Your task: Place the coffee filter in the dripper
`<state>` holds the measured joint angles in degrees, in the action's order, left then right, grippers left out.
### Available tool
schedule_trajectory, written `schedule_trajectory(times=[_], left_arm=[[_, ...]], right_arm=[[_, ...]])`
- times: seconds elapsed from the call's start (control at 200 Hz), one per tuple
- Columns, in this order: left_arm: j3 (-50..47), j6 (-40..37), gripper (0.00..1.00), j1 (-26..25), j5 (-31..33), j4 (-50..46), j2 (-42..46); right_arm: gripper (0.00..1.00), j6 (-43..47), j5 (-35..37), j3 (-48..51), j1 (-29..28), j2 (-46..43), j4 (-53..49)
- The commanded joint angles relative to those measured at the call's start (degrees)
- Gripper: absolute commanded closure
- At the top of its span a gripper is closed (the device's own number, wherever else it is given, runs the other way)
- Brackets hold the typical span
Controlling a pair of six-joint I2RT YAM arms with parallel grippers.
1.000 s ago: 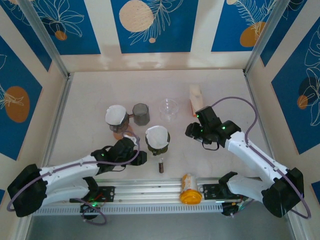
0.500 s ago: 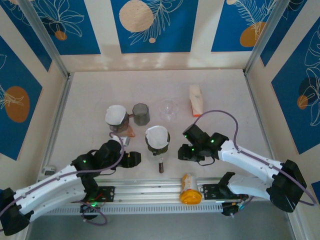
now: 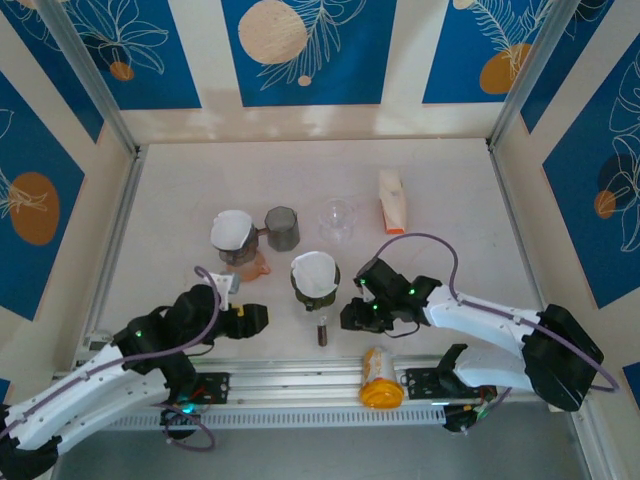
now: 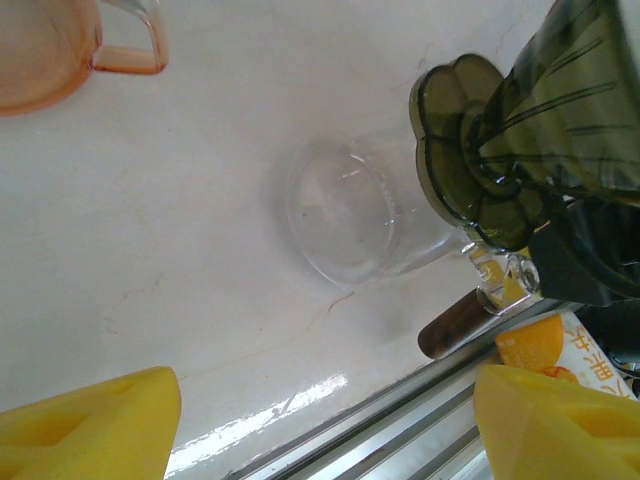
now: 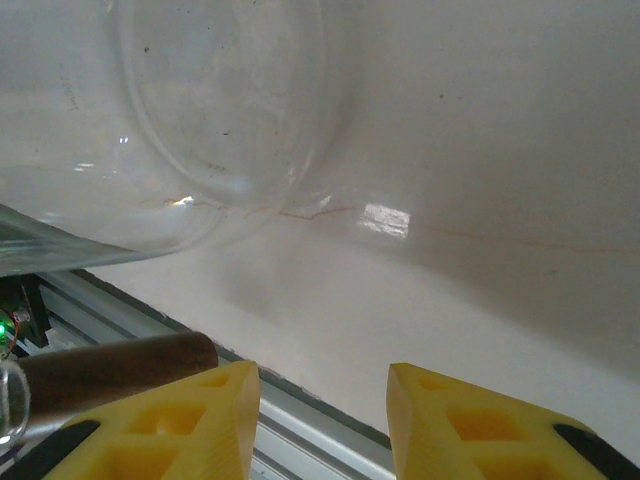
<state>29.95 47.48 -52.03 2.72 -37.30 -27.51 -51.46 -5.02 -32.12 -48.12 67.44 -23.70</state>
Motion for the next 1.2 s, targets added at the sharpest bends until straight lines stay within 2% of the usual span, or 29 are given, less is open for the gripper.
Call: schedule_trajectory(times=[0.0, 0.33, 0.74, 1.195], left_arm=[[2.80, -1.43, 0.23, -0.22, 2.27, -4.36, 1.08], [7.19, -2.74, 0.22, -0.06, 5.24, -10.60, 4.42], [10.39, -3.54, 0.21, -0.09, 7.83, -15.11, 6.80], [11.53, -3.45, 0.21, -0.08, 10.09, -18.26, 9.61]], right_arm=[[0.61, -2.10, -2.80, 1.12, -0.39, 1.51, 5.14], [0.52, -5.03, -3.44, 2.23, -0.97, 5.28, 12.32], [0.53, -4.51, -3.87, -0.60, -1.21, 11.50, 17.46], [0.56, 0.35, -6.65, -10.94, -0.92, 23.13, 17.50]])
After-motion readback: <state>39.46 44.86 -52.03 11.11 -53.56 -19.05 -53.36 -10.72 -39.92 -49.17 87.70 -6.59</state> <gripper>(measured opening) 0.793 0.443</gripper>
